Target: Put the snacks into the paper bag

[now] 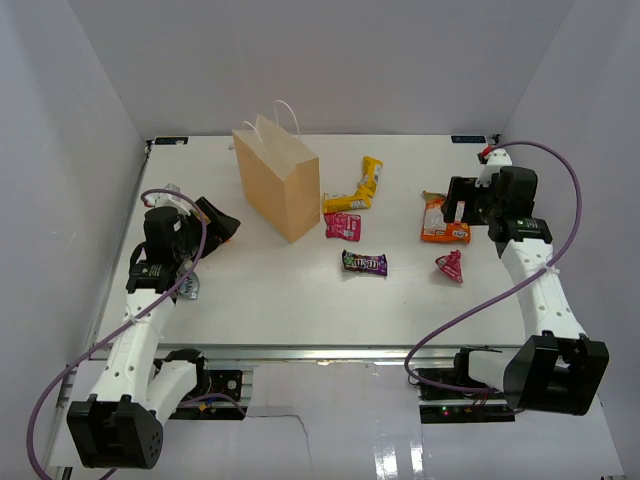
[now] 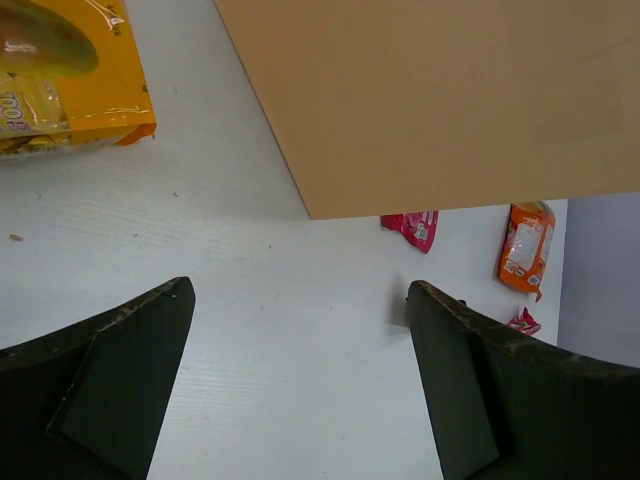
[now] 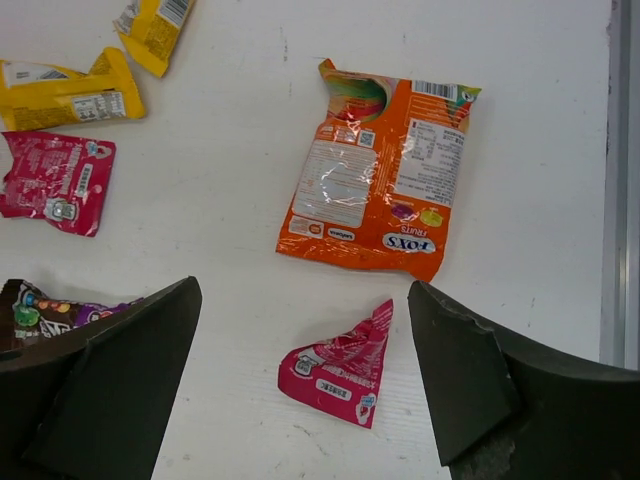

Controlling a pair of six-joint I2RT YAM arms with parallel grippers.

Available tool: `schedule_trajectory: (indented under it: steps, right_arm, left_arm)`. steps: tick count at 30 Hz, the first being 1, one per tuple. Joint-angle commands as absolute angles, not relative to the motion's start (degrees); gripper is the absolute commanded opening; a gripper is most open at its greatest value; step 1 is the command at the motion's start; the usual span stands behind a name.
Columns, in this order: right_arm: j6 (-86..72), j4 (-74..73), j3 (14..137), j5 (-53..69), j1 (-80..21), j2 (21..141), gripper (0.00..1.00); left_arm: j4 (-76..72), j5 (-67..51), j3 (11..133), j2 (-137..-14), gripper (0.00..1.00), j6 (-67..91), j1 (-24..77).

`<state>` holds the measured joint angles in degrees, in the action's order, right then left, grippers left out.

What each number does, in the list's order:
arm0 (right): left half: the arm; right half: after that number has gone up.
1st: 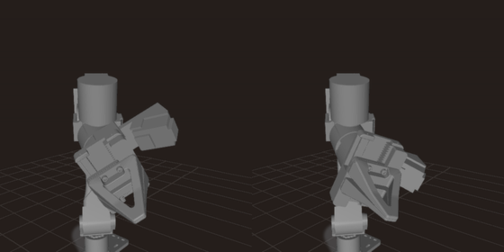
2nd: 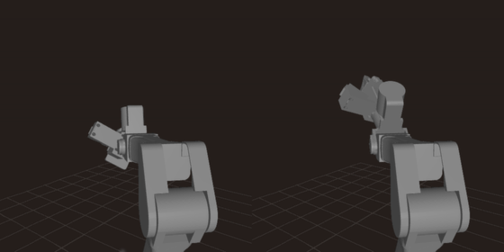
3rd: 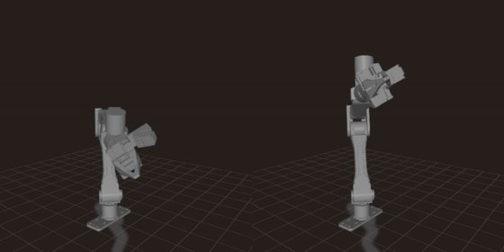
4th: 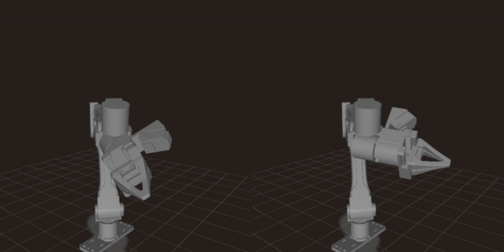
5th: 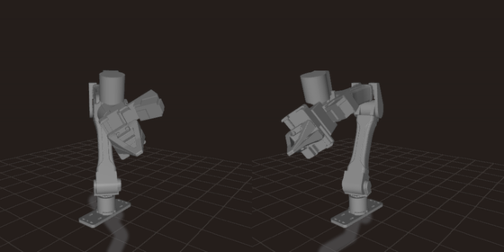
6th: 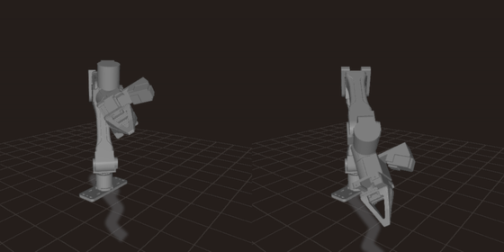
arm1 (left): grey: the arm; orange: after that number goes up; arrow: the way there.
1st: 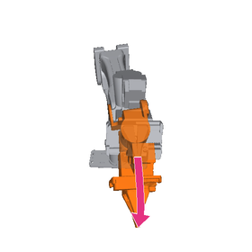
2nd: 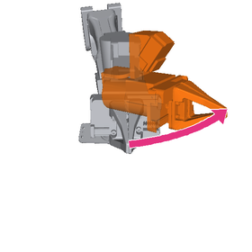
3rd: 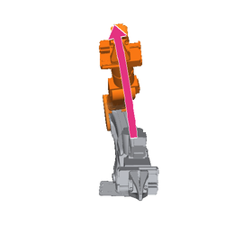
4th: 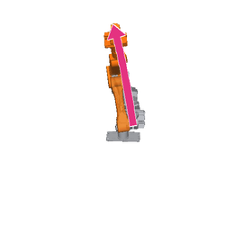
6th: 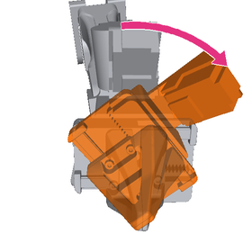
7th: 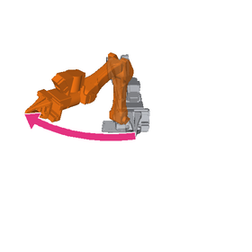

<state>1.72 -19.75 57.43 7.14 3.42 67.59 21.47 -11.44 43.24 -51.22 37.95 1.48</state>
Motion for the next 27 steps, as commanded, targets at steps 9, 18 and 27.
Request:
schedule_trajectory:
  steps: [9, 18, 27]
  right_arm:
    - [30.0, -30.7, 67.1, 40.7, -0.5, 70.1, 0.90]
    - [39.6, -37.1, 66.9, 47.4, -2.3, 74.3, 0.90]
    - [37.4, -35.0, 66.1, 50.6, -2.2, 76.5, 0.90]
  left_arm:
    - [30.7, -7.6, 54.6, -64.9, 0.98, 33.2, -2.5]
    - [30.2, -15.8, 64.5, -80.8, 0.98, 34.9, -16.2]
    - [35.2, -7.1, 69.7, -88.2, 0.96, 27.7, -18.5]
